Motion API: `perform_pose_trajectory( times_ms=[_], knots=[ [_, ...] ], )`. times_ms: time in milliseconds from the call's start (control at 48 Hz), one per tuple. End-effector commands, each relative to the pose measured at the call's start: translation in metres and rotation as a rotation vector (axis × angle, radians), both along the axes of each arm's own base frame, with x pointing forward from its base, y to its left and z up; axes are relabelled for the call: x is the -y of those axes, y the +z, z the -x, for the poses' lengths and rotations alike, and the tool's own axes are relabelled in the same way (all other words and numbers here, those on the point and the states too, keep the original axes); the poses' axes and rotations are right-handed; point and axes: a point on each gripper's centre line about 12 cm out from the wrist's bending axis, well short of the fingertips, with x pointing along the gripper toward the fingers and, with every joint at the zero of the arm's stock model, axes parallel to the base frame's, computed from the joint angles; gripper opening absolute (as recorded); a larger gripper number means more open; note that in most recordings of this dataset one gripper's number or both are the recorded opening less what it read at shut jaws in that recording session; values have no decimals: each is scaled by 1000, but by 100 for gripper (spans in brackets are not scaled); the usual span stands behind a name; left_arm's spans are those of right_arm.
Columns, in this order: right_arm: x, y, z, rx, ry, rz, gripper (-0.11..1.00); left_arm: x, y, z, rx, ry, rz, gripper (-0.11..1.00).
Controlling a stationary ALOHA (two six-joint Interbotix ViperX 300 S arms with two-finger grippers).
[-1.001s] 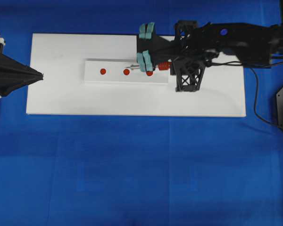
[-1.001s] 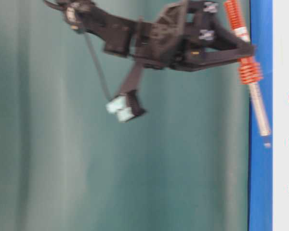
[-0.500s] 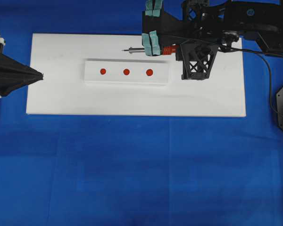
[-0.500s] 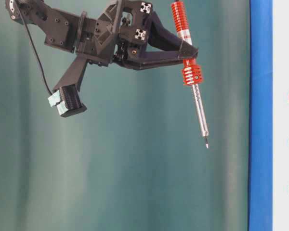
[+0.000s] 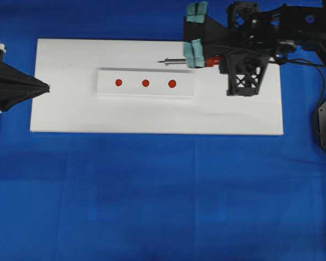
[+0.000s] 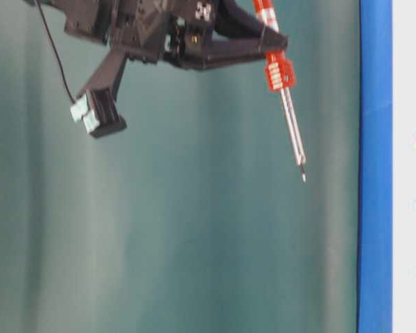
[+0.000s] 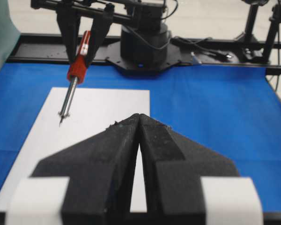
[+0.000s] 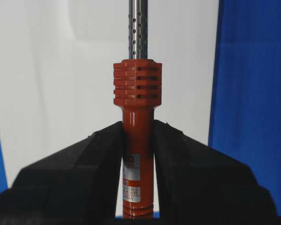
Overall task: Touch the tip of the soldering iron to the mark.
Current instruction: 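Raise the iron and move it right above the right dot, then lower the iron tip onto the right red dot and hold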
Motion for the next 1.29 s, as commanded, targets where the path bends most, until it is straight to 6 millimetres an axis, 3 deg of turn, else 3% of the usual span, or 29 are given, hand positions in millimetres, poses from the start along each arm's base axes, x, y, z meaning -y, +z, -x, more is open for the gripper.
perform_pose_trajectory(
  times_ms=[0,250,813,1272],
  knots=[
    [-1,12,9,39,-2,9,6,0,5,-1,17,2,0,2],
    [-5,11,28,39,-8,3,6,0,5,-1,17,2,0,2],
    [-5,9,27,34,-8,2,6,0,5,-1,15,2,0,2],
    [-5,-38,23,-88,-11,-34,6,0,5,-1,14,2,0,2]
  ],
)
